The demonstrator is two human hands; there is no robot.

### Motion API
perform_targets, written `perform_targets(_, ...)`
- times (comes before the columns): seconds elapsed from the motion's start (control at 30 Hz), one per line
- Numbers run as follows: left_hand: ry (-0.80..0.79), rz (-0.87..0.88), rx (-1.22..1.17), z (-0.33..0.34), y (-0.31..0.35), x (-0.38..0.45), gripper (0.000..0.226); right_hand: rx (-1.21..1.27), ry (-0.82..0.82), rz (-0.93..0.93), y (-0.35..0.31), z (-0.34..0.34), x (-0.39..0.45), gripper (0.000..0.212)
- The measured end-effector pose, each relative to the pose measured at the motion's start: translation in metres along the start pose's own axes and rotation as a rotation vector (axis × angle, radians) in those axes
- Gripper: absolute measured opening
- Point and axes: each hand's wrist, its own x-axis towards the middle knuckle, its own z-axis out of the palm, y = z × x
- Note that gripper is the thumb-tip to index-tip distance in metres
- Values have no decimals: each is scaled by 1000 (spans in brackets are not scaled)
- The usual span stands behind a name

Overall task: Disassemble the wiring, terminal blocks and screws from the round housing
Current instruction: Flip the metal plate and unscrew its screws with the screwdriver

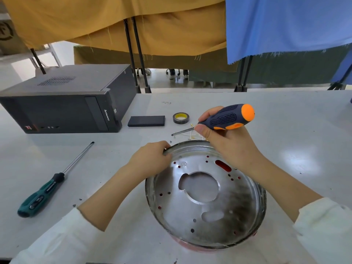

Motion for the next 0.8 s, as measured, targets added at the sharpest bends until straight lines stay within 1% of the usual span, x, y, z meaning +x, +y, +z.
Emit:
perform_targets(0.07,-15,28,-154,4,1,6,20,-32,37,-23,-2,0,-1,9)
perform_targets(0.17,-21,79,-214,8,-2,11,16,-61,128,-59,-7,-3,-2,8)
perform_targets(0.3,-19,99,-176,8,-7,13,17,-87,215,-80,-12,-8,1,24)
perform_targets(0.37,-33,111,-141,5,-8,15,18,-111,237,-74,-14,-8,4,39)
perform_targets(0.43,-45,133,-119,4,-8,15,18,-148,227,-63,-15,-7,6,52)
perform_targets(0.57,-51,157,-118,7,-6,16,24,-221,193,-33,-12,-3,8,52)
perform_targets(0.7,-35,151,-180,10,-8,14,24,-253,188,-19,-8,-1,6,56)
perform_targets(0.8,-24,174,-195,11,-11,13,14,-272,196,-7,-6,-1,6,55)
